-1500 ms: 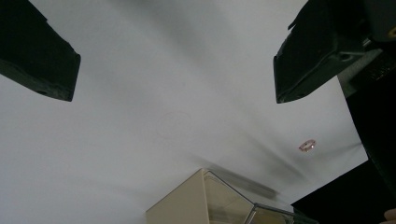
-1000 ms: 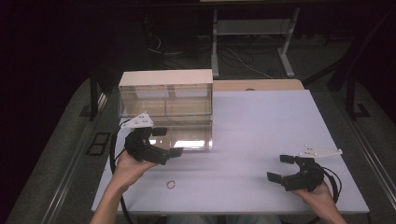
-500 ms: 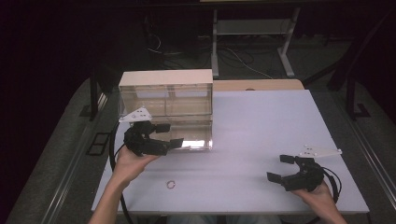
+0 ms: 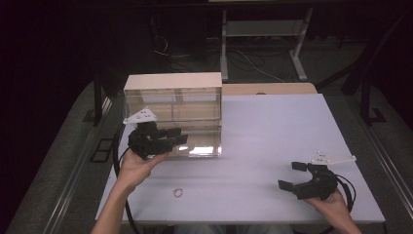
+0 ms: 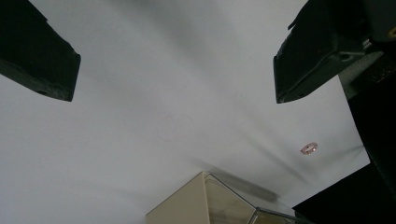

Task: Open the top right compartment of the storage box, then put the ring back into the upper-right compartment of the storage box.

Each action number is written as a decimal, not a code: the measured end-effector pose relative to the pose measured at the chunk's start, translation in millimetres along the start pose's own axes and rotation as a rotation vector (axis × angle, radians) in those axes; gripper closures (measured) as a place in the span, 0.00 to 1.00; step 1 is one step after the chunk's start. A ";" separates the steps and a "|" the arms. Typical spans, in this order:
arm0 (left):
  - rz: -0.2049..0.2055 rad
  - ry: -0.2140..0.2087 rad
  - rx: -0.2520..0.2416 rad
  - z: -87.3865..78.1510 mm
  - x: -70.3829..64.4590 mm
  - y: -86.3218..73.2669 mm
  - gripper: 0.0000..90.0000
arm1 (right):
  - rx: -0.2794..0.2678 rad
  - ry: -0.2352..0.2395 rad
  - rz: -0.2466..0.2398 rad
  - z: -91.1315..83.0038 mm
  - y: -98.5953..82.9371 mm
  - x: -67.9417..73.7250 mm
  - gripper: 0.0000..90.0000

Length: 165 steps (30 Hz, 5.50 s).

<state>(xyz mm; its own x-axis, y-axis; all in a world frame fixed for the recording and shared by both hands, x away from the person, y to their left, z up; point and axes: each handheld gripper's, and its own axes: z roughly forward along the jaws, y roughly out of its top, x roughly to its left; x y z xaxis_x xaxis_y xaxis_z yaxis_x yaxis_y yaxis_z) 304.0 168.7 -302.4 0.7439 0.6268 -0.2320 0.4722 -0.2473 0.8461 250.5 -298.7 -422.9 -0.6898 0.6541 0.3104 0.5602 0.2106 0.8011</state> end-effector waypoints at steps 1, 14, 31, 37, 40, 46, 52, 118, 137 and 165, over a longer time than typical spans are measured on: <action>-0.007 0.000 -0.002 0.7 -0.5 0.9 0.72 | 0.001 0.001 0.001 -0.1 0.0 0.0 0.01; -0.044 -0.015 0.007 6.2 10.7 11.8 0.99 | 0.002 0.004 0.015 -1.1 -0.4 0.0 0.01; -0.060 -0.008 -0.004 1.8 17.9 15.3 0.99 | 0.009 0.000 0.021 -0.7 -1.0 -0.7 0.01; -0.053 -0.010 -0.004 0.2 17.0 16.9 0.99 | 0.009 0.001 0.021 -0.7 -1.0 -0.7 0.01; -0.046 -0.010 -0.004 -1.4 15.6 18.6 0.99 | 0.009 0.003 0.021 -0.8 -1.0 -0.7 0.01; -0.033 -0.017 -0.008 -4.2 12.8 24.3 0.99 | 0.008 0.003 0.017 -0.7 -1.1 -0.7 0.01; -0.032 -0.026 -0.016 -6.5 12.9 30.2 0.99 | 0.008 0.005 0.017 -1.3 -1.1 -0.7 0.01; 0.037 -0.042 0.030 -32.8 18.2 100.8 0.99 | 0.016 0.008 0.012 -0.1 -0.7 -1.0 0.01; 0.039 -0.046 0.018 -32.2 22.5 103.8 0.99 | 0.078 0.056 -0.074 13.2 20.9 21.9 0.01; 0.050 -0.055 0.028 -29.6 21.9 108.3 0.99 | 0.198 0.136 -0.197 51.0 61.2 43.3 0.01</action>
<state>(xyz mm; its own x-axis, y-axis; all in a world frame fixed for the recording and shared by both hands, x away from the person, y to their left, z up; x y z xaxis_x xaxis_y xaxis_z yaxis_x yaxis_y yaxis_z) 357.5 177.5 -201.7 0.7912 0.5719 -0.2167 0.4467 -0.2983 0.8435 278.2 -220.5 -386.5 -0.8417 0.4859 0.2356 0.4789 0.4700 0.7415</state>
